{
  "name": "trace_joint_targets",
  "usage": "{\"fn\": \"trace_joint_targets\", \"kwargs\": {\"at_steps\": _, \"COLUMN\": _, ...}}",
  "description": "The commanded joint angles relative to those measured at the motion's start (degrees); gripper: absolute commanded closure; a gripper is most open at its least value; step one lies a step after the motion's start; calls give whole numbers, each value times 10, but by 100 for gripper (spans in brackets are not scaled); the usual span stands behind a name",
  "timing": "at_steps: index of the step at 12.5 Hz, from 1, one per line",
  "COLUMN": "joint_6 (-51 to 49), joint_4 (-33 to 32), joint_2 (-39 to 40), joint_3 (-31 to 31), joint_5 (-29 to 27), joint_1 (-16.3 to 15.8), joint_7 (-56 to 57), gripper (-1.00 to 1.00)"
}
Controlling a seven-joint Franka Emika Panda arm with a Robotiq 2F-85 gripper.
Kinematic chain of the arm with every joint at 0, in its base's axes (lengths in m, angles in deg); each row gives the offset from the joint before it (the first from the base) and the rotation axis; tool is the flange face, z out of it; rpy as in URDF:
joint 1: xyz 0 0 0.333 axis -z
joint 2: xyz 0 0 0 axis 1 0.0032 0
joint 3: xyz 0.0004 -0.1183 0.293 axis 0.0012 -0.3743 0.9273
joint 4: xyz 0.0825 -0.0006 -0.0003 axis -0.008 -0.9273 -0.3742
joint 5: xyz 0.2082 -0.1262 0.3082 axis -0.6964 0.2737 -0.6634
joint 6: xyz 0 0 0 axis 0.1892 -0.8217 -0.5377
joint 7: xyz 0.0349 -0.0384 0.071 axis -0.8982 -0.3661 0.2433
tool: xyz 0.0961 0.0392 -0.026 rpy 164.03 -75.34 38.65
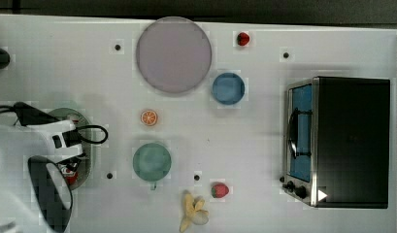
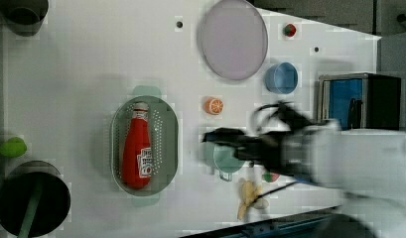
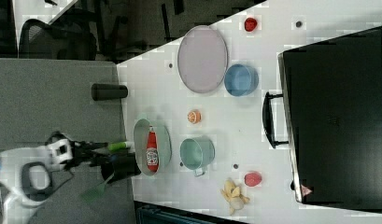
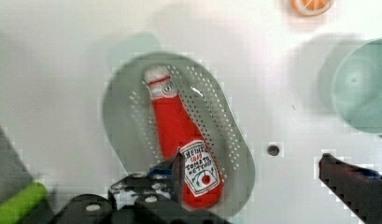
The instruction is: Pick Ketchup from the table and place it in strainer.
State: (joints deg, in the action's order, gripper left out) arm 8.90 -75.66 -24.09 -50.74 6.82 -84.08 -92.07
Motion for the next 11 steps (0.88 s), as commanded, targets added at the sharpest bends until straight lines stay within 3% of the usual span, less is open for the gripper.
{"fn": "trace_joint_targets", "kwargs": {"at_steps": 1, "joint_6": -121, "joint_4": 43, "joint_2": -41, "joint_3": -65, "joint_5": -21, "joint_1": 53, "joint_7": 59, "gripper": -100}}
{"fn": "trace_joint_targets", "kwargs": {"at_steps": 7, "joint_6": -188, "joint_4": 87, "joint_2": -89, "joint_3": -242, "joint_5": -6, "joint_1": 73, "joint_7": 95, "gripper": -100}}
{"fn": "trace_joint_targets", "kwargs": {"at_steps": 11, "joint_6": -204, "joint_4": 106, "joint_2": -82, "joint_3": -276, "joint_5": 80, "joint_1": 73, "joint_7": 100, "gripper": -100}}
